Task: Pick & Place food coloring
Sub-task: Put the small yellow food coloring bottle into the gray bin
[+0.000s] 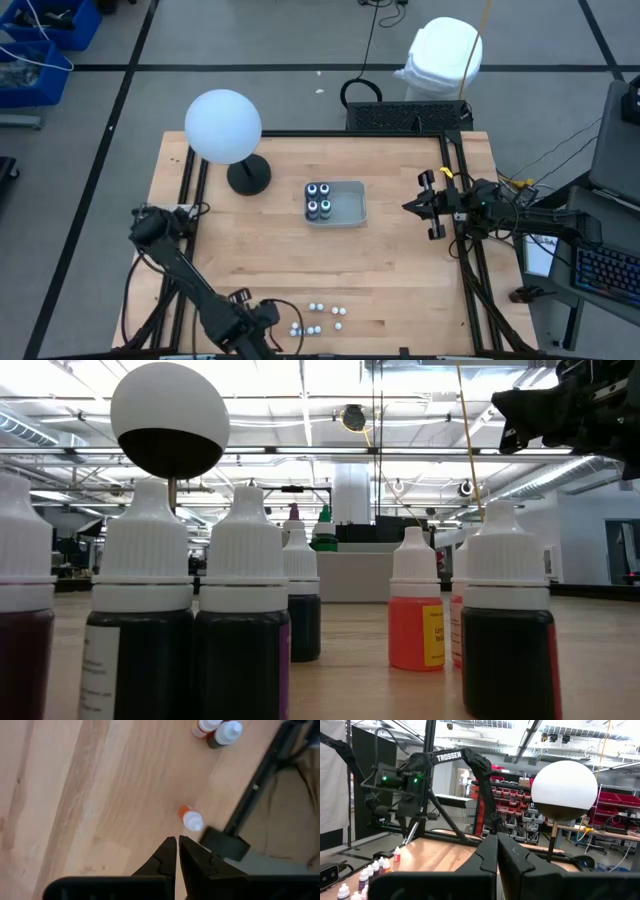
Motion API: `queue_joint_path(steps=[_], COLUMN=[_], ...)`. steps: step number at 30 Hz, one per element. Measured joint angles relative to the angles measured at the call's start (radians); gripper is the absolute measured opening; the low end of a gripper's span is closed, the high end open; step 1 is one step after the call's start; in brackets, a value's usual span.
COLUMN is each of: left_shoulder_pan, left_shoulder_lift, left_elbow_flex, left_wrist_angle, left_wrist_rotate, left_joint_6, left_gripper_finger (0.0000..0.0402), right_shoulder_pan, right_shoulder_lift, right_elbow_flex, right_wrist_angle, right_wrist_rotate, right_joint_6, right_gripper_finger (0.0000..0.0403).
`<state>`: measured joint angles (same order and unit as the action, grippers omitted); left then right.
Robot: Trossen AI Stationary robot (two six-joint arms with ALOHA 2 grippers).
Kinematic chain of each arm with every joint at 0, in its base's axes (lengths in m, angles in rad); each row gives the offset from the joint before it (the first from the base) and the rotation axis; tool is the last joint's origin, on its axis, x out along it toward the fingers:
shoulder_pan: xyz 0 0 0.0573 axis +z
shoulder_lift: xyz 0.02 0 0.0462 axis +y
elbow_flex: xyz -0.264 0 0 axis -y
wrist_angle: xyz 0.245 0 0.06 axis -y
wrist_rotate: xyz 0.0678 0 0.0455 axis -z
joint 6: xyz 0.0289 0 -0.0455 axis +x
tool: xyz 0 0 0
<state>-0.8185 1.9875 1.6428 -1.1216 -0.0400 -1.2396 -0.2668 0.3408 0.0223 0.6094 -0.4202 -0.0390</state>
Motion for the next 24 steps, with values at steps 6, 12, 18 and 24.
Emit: queue_joint_path(steps=[6, 12, 18, 24], left_shoulder_pan=[0.015, 0.033, 0.03, 0.013], left_shoulder_lift=[0.023, 0.023, 0.023, 0.032], left_elbow_flex=[0.0, 0.0, -0.012, -0.012], left_wrist_angle=[0.037, 0.103, 0.158, 0.155], left_wrist_rotate=[0.013, 0.033, 0.041, -0.006], left_joint_6=[-0.013, 0.056, 0.115, 0.087], left_gripper_finger=[0.0057, 0.0153, 0.0218, 0.0234], right_shoulder_pan=[0.0, 0.0, 0.0, 0.0], right_shoulder_lift=[0.0, 0.0, 0.0, 0.0], right_elbow_flex=[0.0, 0.0, 0.0, 0.0], right_wrist_angle=[0.006, 0.035, 0.045, 0.045], right_wrist_rotate=[0.0, 0.0, 0.0, 0.0], right_joint_6=[-0.001, -0.002, 0.0, 0.0], right_gripper_finger=[0.0, 0.0, 0.0, 0.0])
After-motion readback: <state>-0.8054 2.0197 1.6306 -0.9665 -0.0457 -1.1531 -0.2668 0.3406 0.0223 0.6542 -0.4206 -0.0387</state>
